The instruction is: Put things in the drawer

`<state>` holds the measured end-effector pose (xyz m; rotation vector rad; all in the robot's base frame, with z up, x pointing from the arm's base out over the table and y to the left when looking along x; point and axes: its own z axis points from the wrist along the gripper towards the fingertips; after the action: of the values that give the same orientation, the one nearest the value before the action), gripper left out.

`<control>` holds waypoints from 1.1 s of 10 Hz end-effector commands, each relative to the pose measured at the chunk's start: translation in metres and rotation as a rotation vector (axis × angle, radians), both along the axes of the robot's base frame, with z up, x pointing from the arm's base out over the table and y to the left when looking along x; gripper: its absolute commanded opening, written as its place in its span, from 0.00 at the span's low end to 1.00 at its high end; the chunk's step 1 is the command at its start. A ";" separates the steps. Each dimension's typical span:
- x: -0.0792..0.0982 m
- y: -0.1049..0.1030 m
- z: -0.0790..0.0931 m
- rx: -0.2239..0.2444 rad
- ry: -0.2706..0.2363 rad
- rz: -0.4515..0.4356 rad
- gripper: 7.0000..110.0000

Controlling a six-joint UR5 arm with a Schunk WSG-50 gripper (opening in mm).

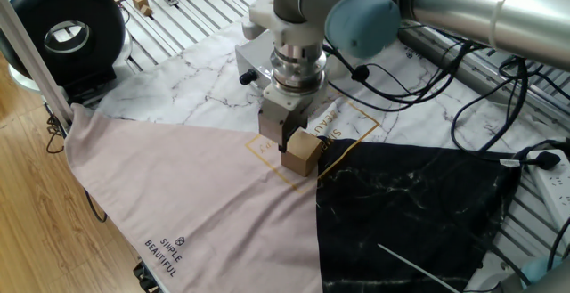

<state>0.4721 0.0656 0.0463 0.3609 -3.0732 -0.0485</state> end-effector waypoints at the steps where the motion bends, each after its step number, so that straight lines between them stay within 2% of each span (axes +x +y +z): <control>1: 0.000 -0.002 -0.010 -0.008 -0.020 0.003 0.57; 2: 0.001 -0.004 -0.009 -0.012 -0.030 0.014 0.79; 6: 0.004 -0.010 -0.010 -0.028 -0.048 0.014 0.79; 9: -0.005 -0.013 -0.008 -0.016 -0.008 -0.004 0.79; 10: -0.005 -0.013 -0.009 -0.015 -0.006 -0.012 0.57; 11: -0.007 -0.013 -0.011 -0.012 0.003 -0.018 0.57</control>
<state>0.4680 0.0518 0.0359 0.3674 -3.0829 -0.0032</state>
